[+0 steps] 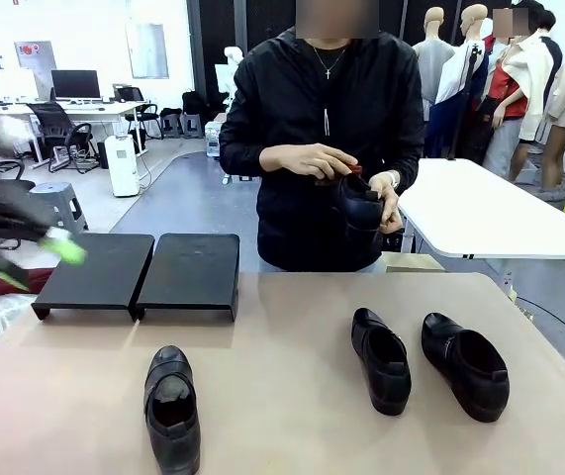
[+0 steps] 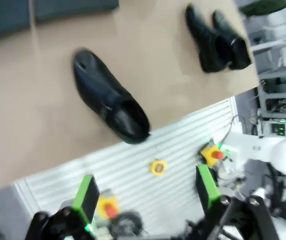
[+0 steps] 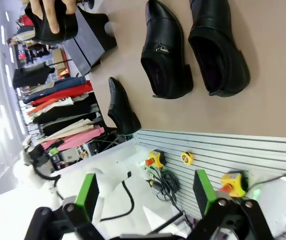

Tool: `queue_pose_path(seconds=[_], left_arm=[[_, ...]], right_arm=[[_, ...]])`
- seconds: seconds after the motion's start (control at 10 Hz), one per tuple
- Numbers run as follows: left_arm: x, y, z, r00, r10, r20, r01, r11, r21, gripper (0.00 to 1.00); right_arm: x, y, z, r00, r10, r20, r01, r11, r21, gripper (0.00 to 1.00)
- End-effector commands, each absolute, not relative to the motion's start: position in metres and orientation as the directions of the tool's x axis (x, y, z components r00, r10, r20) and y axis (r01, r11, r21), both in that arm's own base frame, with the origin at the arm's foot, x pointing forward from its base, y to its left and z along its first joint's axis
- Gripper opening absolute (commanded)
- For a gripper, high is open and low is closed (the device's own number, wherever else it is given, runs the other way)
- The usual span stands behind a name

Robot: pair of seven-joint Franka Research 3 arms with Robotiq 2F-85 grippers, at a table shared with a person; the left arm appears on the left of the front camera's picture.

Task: Organize the shoes by placing them on the stand.
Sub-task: Place the Shoe from the middle of the table onto the Shoes Stand.

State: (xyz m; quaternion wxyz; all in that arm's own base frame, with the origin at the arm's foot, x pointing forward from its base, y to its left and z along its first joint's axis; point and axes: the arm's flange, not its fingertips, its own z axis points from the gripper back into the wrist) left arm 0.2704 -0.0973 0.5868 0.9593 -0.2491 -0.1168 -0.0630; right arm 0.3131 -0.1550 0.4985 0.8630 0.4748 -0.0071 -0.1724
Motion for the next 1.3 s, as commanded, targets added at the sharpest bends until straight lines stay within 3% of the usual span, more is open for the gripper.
queue_pose_path(seconds=[0.0, 0.1, 0.3, 0.4, 0.8, 0.9, 1.2], left_arm=[[0.295, -0.202, 0.565, 0.995, -0.100, -0.018, 0.086, 0.925, -0.371, 1.00], [0.294, -0.232, 0.545, 0.992, -0.056, -0.110, 0.025, 0.964, -0.264, 1.00], [0.290, -0.264, 0.525, 0.995, 0.059, -0.081, -0.073, 0.980, -0.185, 1.00], [0.295, -0.266, 0.526, 0.991, -0.033, -0.128, 0.000, 0.968, -0.251, 1.00], [0.287, -0.278, 0.508, 0.993, 0.008, -0.117, -0.033, 0.976, -0.213, 1.00], [0.292, -0.286, 0.487, 0.997, 0.078, 0.000, -0.078, 0.991, -0.109, 1.00], [0.292, -0.293, 0.429, 0.994, 0.043, 0.104, -0.027, 0.989, -0.148, 1.00]], right_arm=[[0.312, -0.158, 0.502, 0.941, -0.297, -0.162, 0.298, 0.498, 0.814, 1.00], [0.312, -0.158, 0.502, 0.941, -0.297, -0.162, 0.298, 0.498, 0.814, 1.00], [0.312, -0.158, 0.502, 0.941, -0.297, -0.162, 0.298, 0.498, 0.814, 1.00], [0.312, -0.158, 0.502, 0.941, -0.297, -0.162, 0.298, 0.498, 0.814, 1.00], [0.312, -0.158, 0.502, 0.941, -0.297, -0.162, 0.298, 0.498, 0.814, 1.00], [0.312, -0.158, 0.502, 0.941, -0.297, -0.162, 0.298, 0.498, 0.814, 1.00], [0.312, -0.158, 0.502, 0.941, -0.297, -0.162, 0.298, 0.498, 0.814, 1.00]])
